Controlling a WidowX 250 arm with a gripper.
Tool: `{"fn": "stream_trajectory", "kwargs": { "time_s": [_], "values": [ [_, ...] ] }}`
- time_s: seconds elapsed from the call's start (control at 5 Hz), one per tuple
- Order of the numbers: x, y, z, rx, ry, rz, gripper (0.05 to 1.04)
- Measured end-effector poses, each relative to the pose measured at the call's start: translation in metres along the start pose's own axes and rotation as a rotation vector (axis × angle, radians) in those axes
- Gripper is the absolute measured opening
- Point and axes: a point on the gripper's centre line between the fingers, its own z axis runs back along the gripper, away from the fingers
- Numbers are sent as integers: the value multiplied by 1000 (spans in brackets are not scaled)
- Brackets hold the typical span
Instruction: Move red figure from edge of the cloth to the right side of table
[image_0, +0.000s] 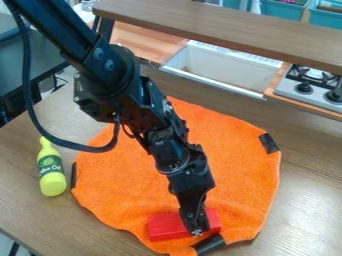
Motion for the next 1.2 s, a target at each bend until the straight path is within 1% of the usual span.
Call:
{"fn": "stream_trajectory", "kwargs": {
  "time_s": [0.2, 0.4, 0.6, 0.8, 1.0, 1.2],
  "values": [
    [0, 0, 0, 2, 0, 5, 499],
    [0, -2, 1, -14, 8, 14, 499],
    [16, -3, 17, -43, -26, 28, 499],
    [37, 1, 27, -66, -55, 51, 499],
    [57, 8, 22, -109, -74, 94, 499],
    [76, 19, 9, -170, -90, 163, 499]
  ]
}}
